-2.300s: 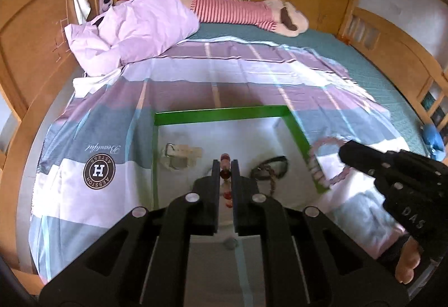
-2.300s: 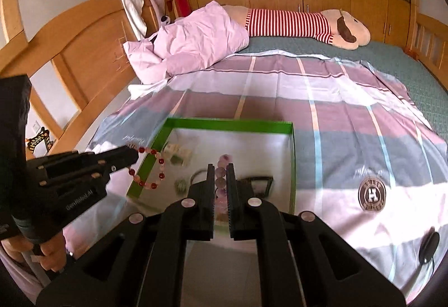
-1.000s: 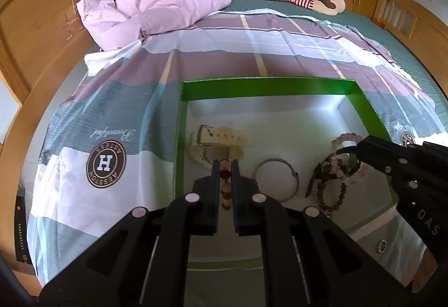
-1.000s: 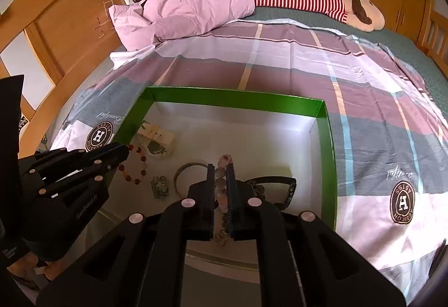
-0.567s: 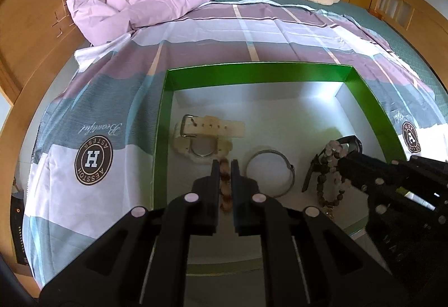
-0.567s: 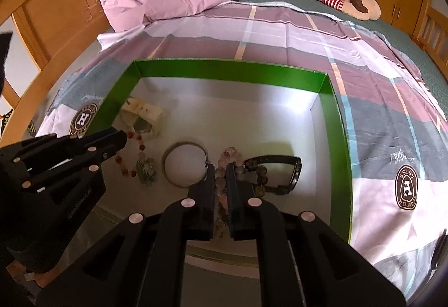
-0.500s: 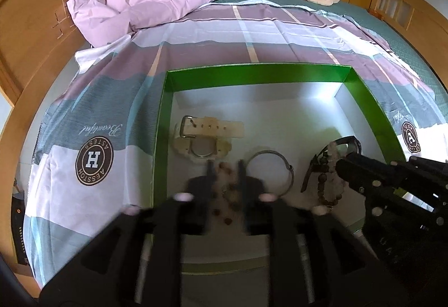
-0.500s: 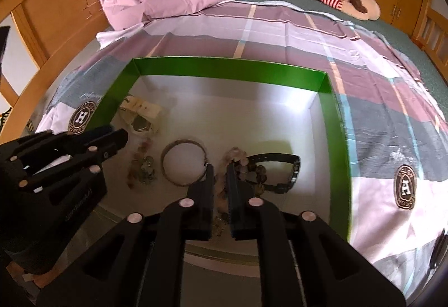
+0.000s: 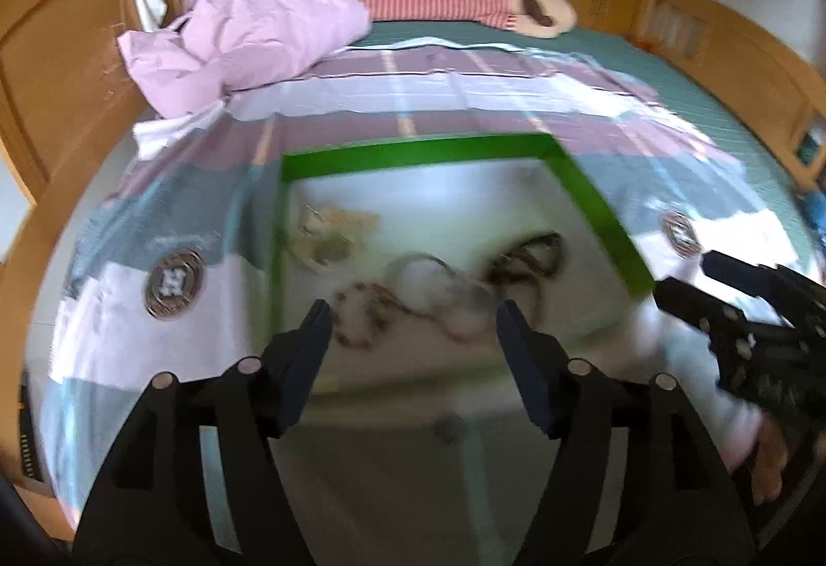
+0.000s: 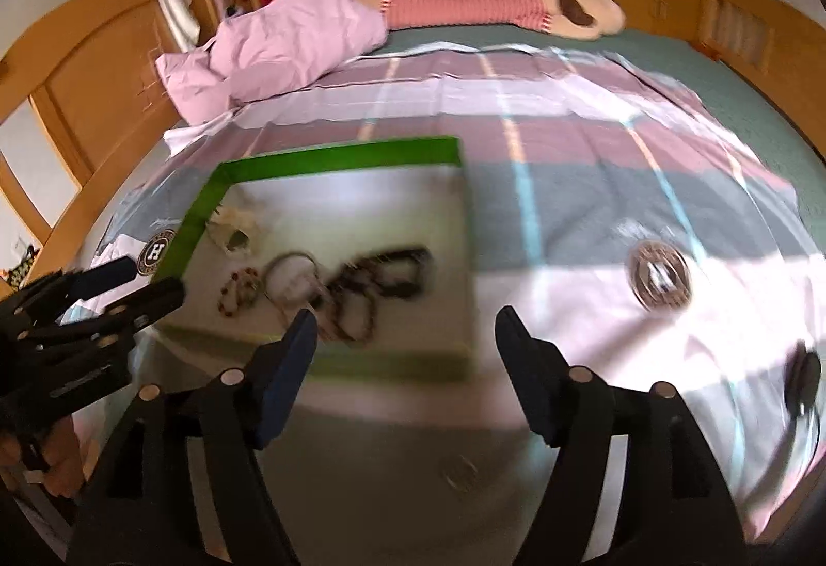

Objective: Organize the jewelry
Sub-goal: 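Move the left tool over the black ring while the right tool moves over the gold rhinestone ring, then close the left tool on the black ring while the right tool closes on the gold ring, then carry both rings into the green box and open both tools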

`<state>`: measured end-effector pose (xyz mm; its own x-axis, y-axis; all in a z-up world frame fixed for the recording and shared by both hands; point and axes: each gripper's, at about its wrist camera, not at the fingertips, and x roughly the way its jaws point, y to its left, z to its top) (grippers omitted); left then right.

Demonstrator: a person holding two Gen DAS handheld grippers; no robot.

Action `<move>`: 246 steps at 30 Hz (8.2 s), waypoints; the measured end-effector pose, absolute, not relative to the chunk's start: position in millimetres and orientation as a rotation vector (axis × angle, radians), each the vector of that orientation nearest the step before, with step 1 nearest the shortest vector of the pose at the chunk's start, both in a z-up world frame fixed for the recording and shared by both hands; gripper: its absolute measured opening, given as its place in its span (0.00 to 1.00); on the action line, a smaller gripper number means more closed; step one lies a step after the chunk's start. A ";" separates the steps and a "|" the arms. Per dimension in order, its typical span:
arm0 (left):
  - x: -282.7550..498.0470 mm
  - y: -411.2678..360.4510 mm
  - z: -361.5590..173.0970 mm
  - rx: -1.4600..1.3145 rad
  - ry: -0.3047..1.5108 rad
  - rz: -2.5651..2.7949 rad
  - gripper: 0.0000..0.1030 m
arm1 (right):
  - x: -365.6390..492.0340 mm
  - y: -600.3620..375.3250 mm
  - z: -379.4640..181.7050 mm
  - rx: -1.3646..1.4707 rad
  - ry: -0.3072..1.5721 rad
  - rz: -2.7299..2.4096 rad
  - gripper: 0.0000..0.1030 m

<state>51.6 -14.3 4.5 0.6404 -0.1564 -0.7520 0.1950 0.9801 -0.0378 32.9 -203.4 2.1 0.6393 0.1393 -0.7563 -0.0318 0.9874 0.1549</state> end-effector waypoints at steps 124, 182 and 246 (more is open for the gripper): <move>26.8 -20.5 -98.0 -0.143 0.991 -0.140 0.61 | -6.2 -165.6 -101.6 -0.051 0.917 0.316 0.26; 41.5 -17.9 -102.7 0.061 0.936 -0.032 0.43 | -14.4 -162.1 -98.9 -0.109 0.943 0.305 0.31; 50.8 -21.3 7.0 0.063 0.771 -0.181 0.19 | 23.7 -171.4 5.0 0.062 0.736 0.325 0.21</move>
